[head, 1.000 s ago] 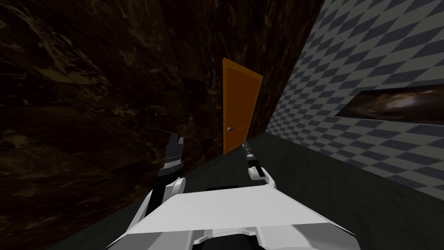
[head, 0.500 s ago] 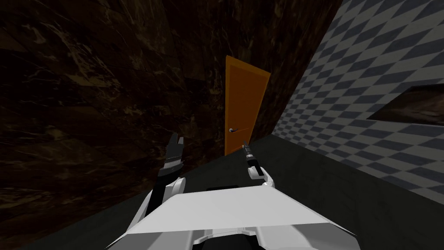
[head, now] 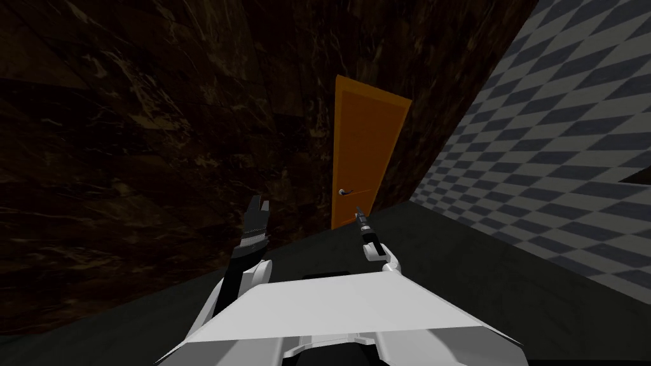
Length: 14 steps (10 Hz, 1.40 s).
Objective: Pull the door open
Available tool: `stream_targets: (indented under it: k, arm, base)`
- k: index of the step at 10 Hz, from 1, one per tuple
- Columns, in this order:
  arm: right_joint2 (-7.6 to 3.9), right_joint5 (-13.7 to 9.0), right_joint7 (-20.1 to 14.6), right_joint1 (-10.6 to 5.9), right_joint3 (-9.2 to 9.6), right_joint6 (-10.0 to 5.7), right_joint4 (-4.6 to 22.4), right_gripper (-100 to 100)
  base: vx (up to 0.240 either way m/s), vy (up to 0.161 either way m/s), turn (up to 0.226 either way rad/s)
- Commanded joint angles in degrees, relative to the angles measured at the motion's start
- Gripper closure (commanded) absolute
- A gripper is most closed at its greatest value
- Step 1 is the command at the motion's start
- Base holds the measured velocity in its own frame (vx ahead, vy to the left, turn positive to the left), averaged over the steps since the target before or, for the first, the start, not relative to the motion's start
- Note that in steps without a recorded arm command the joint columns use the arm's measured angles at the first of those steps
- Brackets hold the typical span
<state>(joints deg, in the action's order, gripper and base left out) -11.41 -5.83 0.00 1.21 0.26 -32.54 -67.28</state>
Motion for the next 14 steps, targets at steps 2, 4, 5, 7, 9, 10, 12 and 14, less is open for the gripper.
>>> stream_targets:
  k: [2, 4, 5, 7, 9, 10, 12, 14]
  arm:
    - [-0.39, -0.37, -0.23, -1.31, 0.03, -0.61, 2.97, -100]
    - [-0.69, -0.65, -0.38, -2.41, 0.03, -1.06, 5.30, -100]
    - [-0.83, -0.78, -0.46, -2.93, 0.04, -1.27, 6.42, -100]
    - [-1.09, -1.04, -0.60, -3.92, 0.04, -1.67, 8.53, -100]
    - [-1.35, -1.29, -0.74, -4.91, 0.05, -2.08, 10.64, -100]
    - [-1.47, -1.42, -0.81, -5.41, 0.05, -2.28, 11.70, -100]
    - [-1.71, -1.65, -0.94, -6.31, 0.05, -2.65, 13.63, -100]
    - [-2.03, -1.98, -1.12, -7.59, 0.06, -3.17, 16.35, -100]
  base:
    - [0.063, -0.082, 0.121]
    - [0.047, -0.096, 0.168]
    - [0.044, -0.083, 0.137]
    - [0.045, -0.088, 0.121]
    - [0.034, -0.092, 0.128]
    - [0.046, -0.084, 0.129]
    - [0.041, -0.091, 0.126]
    - [0.042, -0.124, 0.187]
